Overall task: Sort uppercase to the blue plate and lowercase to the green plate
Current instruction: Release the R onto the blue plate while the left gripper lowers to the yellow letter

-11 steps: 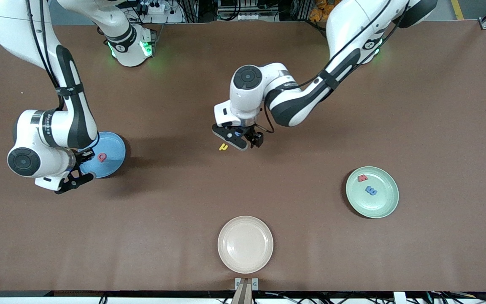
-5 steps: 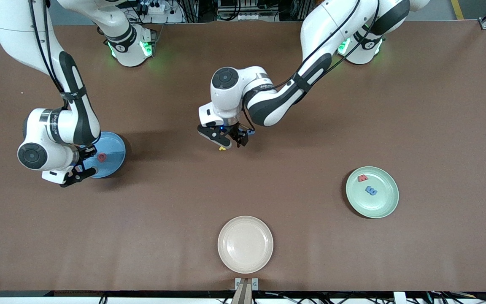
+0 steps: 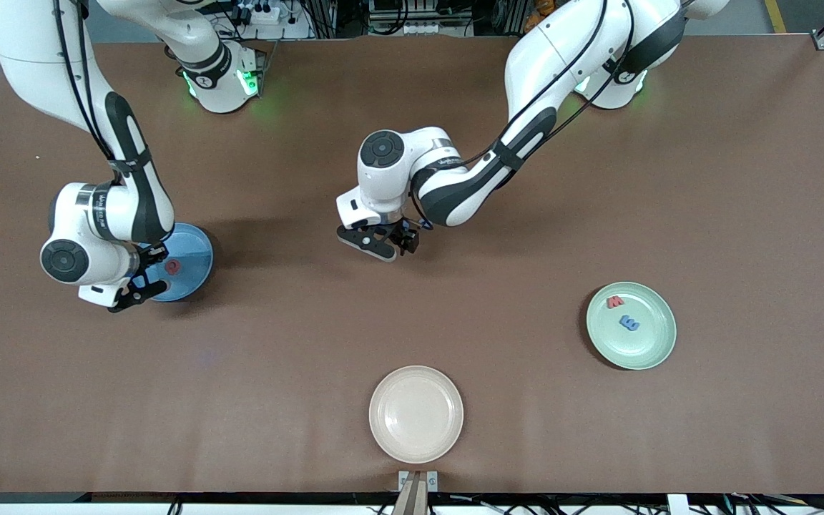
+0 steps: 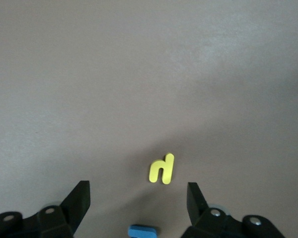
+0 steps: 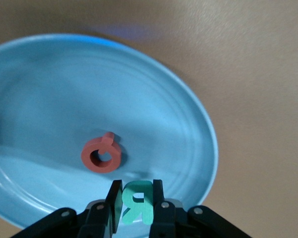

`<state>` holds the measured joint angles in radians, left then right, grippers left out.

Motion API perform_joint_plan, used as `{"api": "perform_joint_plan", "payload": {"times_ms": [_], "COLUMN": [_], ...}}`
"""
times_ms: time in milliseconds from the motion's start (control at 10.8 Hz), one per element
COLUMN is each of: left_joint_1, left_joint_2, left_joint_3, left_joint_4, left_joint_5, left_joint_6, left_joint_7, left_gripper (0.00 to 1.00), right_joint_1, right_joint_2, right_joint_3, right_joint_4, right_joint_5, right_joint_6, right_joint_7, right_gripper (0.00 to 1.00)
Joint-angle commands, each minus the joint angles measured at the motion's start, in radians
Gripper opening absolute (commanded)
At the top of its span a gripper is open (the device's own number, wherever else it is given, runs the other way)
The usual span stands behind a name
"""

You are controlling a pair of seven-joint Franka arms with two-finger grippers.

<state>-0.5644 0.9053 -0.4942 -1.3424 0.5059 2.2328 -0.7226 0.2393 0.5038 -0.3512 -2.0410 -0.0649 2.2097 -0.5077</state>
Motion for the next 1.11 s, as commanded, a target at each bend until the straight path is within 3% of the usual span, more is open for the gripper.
{"api": "perform_joint_plan", "payload": {"times_ms": [0,92,277,462,647,1016], "left_joint_1": [-0.061,-0.080,-0.089,-0.094,-0.094,-0.130], "left_joint_2": [0.055,0.066,0.075,0.082,0.090,0.102], "left_joint_3": [0.040,0.061,0.072,0.074,0.074,0.124], "left_joint_4": [0.087,0.100,0.101,0.101,0.101,0.101], "left_joint_5": [-0.023,-0.024,-0.024,-0.024,-0.024,-0.024], "left_joint_6": [0.001,0.001,0.004,0.007,0.013,0.037], "left_joint_7": [-0.020,-0.021,-0.049,-0.049,-0.051,-0.067], "left_gripper": [0.82,0.80,0.79,0.75,0.73,0.72], "right_joint_1": [-0.011,-0.011,-0.011,-0.009,-0.008,0.000], "right_joint_2": [-0.004,-0.001,-0.001,-0.001,-0.007,-0.010], "right_joint_3": [0.001,0.001,0.001,0.001,0.003,0.003], "right_joint_4": [-0.016,-0.016,-0.015,-0.010,-0.001,0.093], "right_joint_5": [0.014,0.014,0.014,0.014,0.014,0.045], "right_joint_6": [0.018,0.022,0.021,0.012,0.002,-0.140], "right_joint_7": [-0.026,-0.025,-0.022,-0.015,-0.011,0.014], "right_gripper": [0.29,0.32,0.58,0.72,0.75,0.75]}}
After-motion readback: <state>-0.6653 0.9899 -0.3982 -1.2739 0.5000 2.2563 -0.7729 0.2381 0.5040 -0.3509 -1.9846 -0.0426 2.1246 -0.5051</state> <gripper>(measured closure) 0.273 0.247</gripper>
